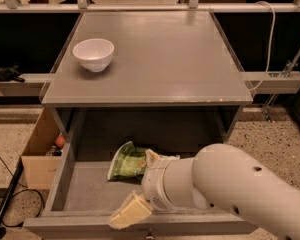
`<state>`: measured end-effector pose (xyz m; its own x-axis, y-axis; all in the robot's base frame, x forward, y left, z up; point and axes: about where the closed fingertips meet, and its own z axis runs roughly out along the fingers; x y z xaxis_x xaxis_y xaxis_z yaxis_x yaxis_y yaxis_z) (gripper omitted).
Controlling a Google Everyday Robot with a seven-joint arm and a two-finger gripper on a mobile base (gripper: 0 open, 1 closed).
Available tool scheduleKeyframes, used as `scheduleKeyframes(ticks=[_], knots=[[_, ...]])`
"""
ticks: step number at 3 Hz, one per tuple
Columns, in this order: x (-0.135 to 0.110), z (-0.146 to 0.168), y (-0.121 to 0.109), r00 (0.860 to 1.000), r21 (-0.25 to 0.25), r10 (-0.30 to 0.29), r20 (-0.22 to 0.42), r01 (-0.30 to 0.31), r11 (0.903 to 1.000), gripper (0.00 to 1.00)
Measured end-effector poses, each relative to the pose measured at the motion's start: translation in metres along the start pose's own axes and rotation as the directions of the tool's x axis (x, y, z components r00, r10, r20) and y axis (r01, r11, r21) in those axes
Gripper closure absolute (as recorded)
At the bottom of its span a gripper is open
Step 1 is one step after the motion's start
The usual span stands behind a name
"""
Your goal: Pick green jalapeno chip bag from top drawer and place on counter
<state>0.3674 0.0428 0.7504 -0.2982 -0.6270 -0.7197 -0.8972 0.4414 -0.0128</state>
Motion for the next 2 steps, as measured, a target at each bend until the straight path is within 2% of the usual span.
scheduleKeyframes(ticks=[1,2], knots=[[0.001,0.006,-0.017,1.000,0.007,0.000,-0.008,0.000,1.0000,0.00],[0.008,0.017,-0.049,0.999,0.019,0.001,-0.037,-0.001,0.9998,0.00]])
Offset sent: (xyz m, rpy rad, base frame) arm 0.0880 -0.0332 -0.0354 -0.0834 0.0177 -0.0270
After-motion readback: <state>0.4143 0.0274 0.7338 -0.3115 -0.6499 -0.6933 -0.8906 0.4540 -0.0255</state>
